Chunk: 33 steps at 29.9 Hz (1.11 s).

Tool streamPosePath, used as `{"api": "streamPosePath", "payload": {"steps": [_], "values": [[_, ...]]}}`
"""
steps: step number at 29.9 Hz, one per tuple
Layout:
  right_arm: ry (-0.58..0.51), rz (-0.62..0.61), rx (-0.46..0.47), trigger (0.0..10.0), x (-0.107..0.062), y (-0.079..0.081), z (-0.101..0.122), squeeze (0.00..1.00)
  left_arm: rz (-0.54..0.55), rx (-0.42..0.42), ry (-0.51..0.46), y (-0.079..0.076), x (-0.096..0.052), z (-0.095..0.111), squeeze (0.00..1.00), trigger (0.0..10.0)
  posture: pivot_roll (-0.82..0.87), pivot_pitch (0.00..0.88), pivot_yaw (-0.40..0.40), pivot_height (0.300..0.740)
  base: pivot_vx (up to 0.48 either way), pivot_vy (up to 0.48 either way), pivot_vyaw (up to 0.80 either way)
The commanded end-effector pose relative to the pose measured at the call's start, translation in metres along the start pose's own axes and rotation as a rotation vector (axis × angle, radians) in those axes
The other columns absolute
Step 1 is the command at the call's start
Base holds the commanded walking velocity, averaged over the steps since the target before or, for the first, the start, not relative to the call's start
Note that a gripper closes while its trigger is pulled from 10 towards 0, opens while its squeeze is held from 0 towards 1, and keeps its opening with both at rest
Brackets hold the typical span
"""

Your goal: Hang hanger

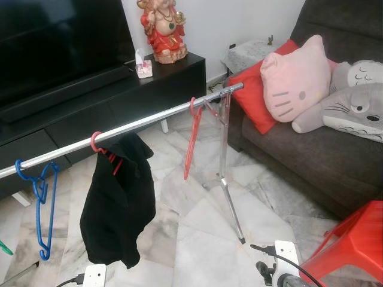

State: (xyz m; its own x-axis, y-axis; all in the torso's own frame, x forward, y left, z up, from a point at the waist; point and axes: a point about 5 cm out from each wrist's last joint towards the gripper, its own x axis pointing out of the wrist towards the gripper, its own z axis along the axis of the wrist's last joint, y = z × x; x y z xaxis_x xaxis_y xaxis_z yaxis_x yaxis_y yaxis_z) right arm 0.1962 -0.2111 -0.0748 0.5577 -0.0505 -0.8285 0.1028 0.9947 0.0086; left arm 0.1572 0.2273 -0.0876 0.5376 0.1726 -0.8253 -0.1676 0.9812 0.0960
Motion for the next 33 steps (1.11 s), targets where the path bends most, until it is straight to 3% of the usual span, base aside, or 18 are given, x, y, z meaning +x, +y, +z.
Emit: {"api": "streamPosePath", "payload": {"steps": [1, 4, 11, 13, 15, 23, 26, 33], "values": [[0.004, 0.002, 0.008, 10.0, 0.0, 0.003, -0.001, 0.0, 0.025, -0.028, -0.013, 0.005, 0.0, 0.002, 0.0, 10.0, -0.22, 0.0, 0.126, 0.74, 0.0, 0.0, -0.63], [0.019, -0.017, 0.027, 10.0, -0.001, 0.001, -0.009, 0.0, 0.084, -0.066, 0.057, 0.038, -0.009, -0.023, 0.0, 10.0, -0.19, 0.0, 0.111, 0.74, 0.0, 0.0, -0.7], [0.019, -0.013, 0.021, 10.0, -0.001, 0.0, -0.01, 0.0, 0.099, -0.038, 0.098, 0.053, -0.014, -0.035, 0.0, 10.0, -0.2, 0.0, 0.105, 0.74, 0.0, 0.0, -0.7], [0.02, -0.015, 0.02, 10.0, -0.001, -0.001, -0.011, 0.0, 0.099, -0.03, 0.102, 0.053, -0.015, -0.037, 0.0, 10.0, -0.2, 0.0, 0.1, 0.74, 0.0, 0.0, -0.7], [0.025, -0.02, 0.014, 10.0, -0.002, -0.002, -0.012, 0.0, 0.086, -0.034, 0.116, 0.041, -0.015, -0.045, 0.0, 10.0, -0.2, 0.0, 0.091, 0.74, 0.0, -0.371, -0.7], [0.031, -0.03, 0.012, 10.0, -0.003, -0.005, -0.017, 0.0, 0.073, -0.037, 0.155, 0.024, -0.019, -0.064, 0.0, 10.0, -0.2, 0.0, 0.086, 0.74, 0.0, -0.168, -0.7], [0.031, -0.03, 0.013, 10.0, -0.003, -0.006, -0.017, 0.0, 0.075, -0.055, 0.154, 0.023, -0.019, -0.065, 0.0, 10.0, -0.2, 0.0, 0.086, 0.74, 0.0, -0.116, -0.7], [0.03, -0.028, 0.009, 10.0, -0.003, -0.007, -0.017, 0.0, 0.068, -0.01, 0.133, 0.021, -0.016, -0.057, 0.0, 10.0, -0.2, 0.0, 0.084, 0.74, 0.0, 0.0, -0.7]]}}
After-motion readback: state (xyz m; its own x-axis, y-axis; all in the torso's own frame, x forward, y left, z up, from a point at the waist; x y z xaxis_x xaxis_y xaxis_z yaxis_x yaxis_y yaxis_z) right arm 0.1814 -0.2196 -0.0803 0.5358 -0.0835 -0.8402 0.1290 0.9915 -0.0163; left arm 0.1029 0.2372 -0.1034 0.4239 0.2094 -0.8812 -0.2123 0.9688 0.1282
